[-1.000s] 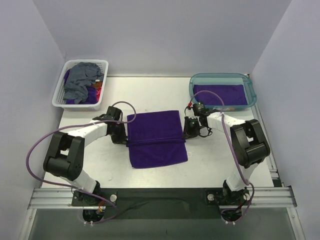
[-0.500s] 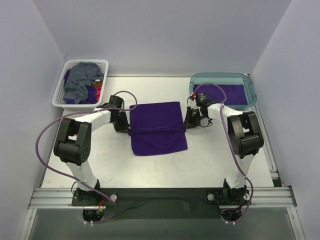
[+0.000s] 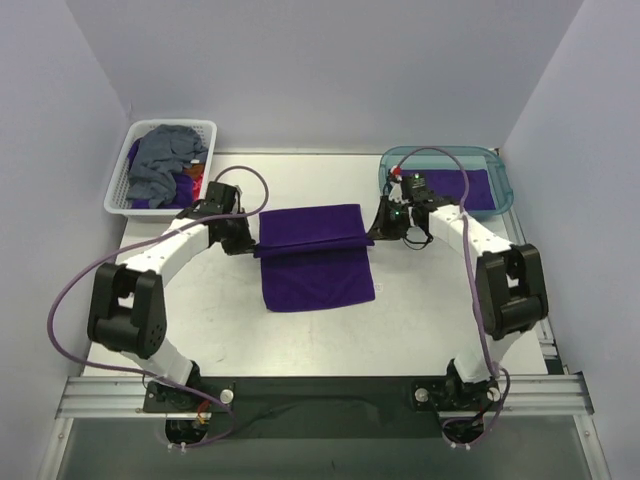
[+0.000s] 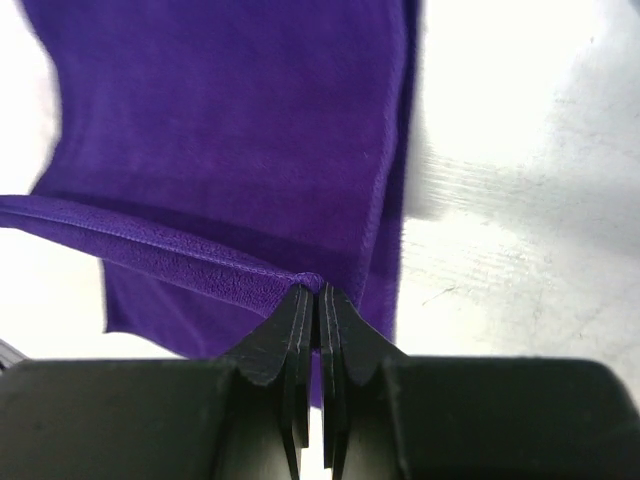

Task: Fold and stack the towels
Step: Fold the towel

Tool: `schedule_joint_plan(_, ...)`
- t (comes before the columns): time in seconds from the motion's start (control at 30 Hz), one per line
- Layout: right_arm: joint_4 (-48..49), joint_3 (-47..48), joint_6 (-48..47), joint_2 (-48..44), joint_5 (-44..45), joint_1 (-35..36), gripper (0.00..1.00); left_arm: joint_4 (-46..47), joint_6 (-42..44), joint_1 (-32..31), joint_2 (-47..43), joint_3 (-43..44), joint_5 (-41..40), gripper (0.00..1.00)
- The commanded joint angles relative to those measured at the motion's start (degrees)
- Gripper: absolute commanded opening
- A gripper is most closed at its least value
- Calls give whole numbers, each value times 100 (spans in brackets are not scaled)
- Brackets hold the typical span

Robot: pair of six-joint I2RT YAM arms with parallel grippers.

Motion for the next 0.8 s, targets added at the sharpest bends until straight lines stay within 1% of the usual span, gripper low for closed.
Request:
schedule_joint_plan(0.0,-332,-105,-64,-624,500,-96,0,-480,181,84,-649,59,-420,0)
schedule_joint_plan(0.1,-411,-412,-38,-1054,500,-96,0,-621,180,-13,-983,-99,-411,0)
schedule_joint_plan(0.27,-499,-957,50,-1407,526,-96,0,-639,93,-250,-1292,-749,-419,0)
schedule_joint_plan(0.37,-490,-1195,77,-1302,518,-96,0,-560,23,-356,-1231,-1161,-516,0)
schedule_joint_plan(0.47,-403,-1336,94,-986,509,-96,0,-288,-65,-374,-1011,-1496,-630,0)
schedule_joint_plan(0.7,-235,-1442,129,-345,509,-52,0,-15,-57,-417,-510,-1664,-639,0)
schedule_joint_plan(0.77,-200,-1468,129,-265,517,-26,0,-15,-48,-435,-440,-1681,-788,0)
